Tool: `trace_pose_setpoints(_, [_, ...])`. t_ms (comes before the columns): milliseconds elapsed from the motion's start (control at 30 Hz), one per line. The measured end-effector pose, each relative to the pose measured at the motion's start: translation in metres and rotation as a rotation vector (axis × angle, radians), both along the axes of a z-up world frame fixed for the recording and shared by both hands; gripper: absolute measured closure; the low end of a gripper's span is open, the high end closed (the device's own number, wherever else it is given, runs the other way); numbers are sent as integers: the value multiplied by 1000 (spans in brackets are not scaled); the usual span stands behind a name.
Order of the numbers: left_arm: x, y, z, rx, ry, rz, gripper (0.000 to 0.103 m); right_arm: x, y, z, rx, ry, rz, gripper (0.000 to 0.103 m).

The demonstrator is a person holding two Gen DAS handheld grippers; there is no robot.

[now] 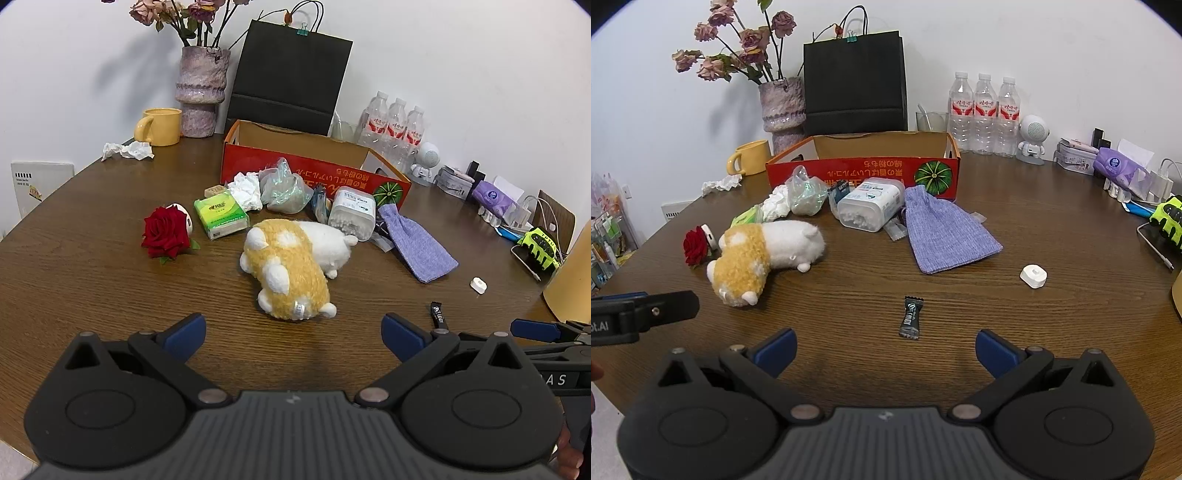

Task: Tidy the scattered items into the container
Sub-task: 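Reach the left tool to the yellow-and-white plush toy and grasp it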

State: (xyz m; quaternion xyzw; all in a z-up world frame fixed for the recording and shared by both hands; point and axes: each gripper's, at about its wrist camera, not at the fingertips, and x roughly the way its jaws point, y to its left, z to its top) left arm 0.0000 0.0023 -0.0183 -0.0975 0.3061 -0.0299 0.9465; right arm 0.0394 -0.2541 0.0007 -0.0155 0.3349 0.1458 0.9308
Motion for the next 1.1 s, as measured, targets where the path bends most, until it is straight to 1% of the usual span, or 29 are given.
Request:
trace_pose_setpoints(300, [2,-1,-3,-4,13,1,0,2,-1,-3,-3,10,1,0])
trace_pose_setpoints(567, [4,-4,-11,-7,35,2,0,7,-1,-6,-7,24,-1,0])
trace_pose_setpoints(633, [14,1,-7,-9,46,3,0,10,-1,-9,-9,27,-2,0])
trace_pose_setpoints(733, [23,1,-9,-6,55,8,0,15,0,-13,-20,28,-6,0])
trace_pose_setpoints(800, [30,-1,-9,-3,50,10,0,22,2,-17,-29,26,-6,2])
trace_pose_setpoints(900, [43,-5,-8,12,34,12,0,34,2,-22,-15,35,-17,8])
trace_pose_setpoints(1000, [60,-8,-9,26,28,23,0,46,3,-26,-1,40,-33,15])
trace_pose_setpoints(1067, [72,-9,-12,32,35,42,0,53,5,-29,-13,36,-37,23])
trace_pose_setpoints(1100, [78,-10,-14,41,40,52,0,56,6,-31,-19,35,-38,24])
